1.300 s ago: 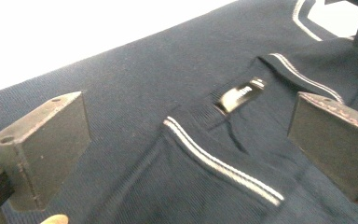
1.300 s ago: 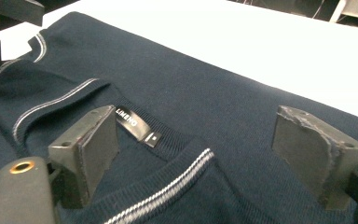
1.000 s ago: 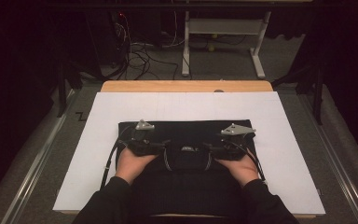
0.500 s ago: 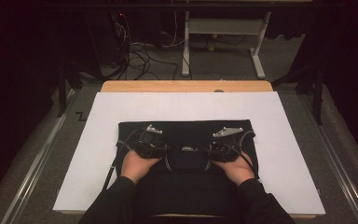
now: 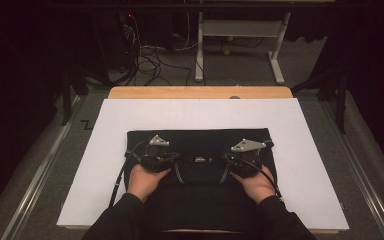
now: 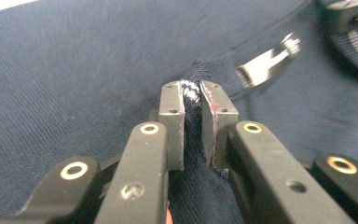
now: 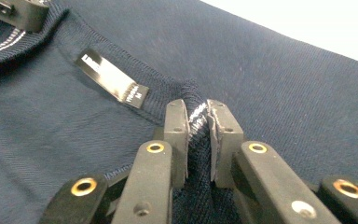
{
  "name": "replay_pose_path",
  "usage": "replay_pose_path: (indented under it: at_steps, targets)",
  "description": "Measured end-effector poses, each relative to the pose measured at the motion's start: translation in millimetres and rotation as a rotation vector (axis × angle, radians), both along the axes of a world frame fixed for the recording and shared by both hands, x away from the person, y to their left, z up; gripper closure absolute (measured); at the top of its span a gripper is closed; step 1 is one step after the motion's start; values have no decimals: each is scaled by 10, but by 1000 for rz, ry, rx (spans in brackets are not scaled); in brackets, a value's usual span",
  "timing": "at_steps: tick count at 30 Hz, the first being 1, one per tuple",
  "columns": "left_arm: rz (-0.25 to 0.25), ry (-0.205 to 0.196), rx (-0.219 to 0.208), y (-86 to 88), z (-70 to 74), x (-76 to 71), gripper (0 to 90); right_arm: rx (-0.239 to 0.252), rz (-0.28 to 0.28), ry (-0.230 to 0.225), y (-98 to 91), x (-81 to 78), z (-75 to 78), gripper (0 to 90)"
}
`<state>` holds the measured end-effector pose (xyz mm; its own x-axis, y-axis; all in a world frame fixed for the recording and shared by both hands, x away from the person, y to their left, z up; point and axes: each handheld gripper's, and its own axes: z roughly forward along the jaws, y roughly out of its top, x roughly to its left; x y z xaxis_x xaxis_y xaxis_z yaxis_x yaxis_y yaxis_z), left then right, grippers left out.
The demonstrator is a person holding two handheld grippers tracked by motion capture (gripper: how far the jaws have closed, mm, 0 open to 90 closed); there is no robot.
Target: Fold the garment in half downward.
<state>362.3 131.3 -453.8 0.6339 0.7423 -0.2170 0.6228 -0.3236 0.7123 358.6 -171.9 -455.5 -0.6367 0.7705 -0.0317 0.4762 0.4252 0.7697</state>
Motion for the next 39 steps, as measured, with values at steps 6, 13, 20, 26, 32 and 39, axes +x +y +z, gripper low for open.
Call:
replay_pose_path:
  at_steps: [6,13,20,26,32,39]
  targets:
    - [-13,-77,-35,129,30,-276,761,80,22,-70,-83,-224,24,813]
    - [-47,-99,-59,188,-51,-534,760,88,70,-120,-132,-489,59,816]
    - [-101,-114,-70,138,8,-752,759,92,90,-146,-204,-692,110,814]
    - [-135,-125,-83,124,68,-912,759,108,102,-144,-290,-836,113,812]
    - [-170,-134,-79,154,87,-1093,757,115,135,-147,-323,-975,125,809]
    - [-210,-122,-63,136,54,-1266,756,96,168,-135,-338,-1131,94,806]
